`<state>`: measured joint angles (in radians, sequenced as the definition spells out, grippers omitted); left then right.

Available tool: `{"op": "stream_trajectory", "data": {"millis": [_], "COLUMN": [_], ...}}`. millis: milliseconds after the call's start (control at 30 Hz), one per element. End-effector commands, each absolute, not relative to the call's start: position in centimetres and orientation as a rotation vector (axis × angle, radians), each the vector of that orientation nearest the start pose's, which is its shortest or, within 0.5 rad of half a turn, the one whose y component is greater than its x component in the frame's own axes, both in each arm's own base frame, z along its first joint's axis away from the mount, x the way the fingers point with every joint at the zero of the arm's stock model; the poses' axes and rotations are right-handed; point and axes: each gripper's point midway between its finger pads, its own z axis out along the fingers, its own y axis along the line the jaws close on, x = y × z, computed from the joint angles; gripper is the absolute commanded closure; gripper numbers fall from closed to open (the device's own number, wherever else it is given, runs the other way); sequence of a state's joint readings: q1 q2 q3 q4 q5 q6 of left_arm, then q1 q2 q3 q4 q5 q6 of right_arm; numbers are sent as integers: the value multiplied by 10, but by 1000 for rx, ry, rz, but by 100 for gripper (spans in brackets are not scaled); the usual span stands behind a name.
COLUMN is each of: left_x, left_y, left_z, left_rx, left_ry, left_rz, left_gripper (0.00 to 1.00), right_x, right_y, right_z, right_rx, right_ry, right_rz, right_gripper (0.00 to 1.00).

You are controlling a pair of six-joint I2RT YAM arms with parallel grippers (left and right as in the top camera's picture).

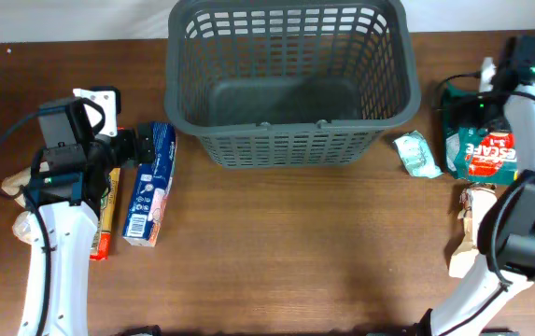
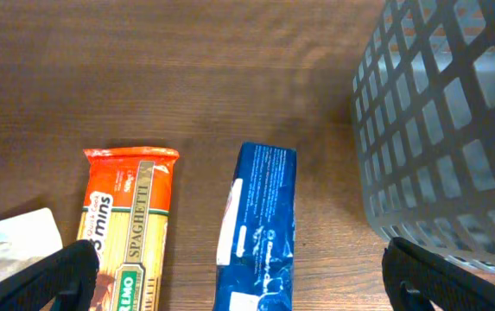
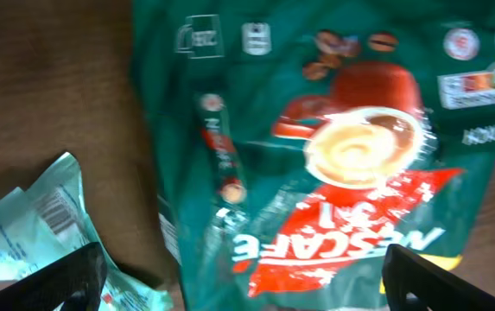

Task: Pack container
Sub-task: 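Grasp the green Nescafe pouch with the right gripper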

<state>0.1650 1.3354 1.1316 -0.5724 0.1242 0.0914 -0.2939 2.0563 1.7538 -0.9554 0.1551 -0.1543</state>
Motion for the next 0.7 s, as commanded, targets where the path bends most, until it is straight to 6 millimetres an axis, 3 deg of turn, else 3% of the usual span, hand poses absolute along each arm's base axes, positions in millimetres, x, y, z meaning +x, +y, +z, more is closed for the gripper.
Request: {"op": "stream_trajectory", "data": {"millis": [0,667], "left_x": [387,387], "left_y": [42,42], "left_z": [214,214], "left_rx": [-31,-31], "left_ry": [2324,2324], "left_rz": [-35,-35], "left_gripper": [1,1], "right_x": [443,460], "right_y": [-174,-184], "right_z": [88,22], "right_rx": [321,426], "right_ry": [2851,2867], "right_rz": [-441,-472], "right_gripper": [1,1]}}
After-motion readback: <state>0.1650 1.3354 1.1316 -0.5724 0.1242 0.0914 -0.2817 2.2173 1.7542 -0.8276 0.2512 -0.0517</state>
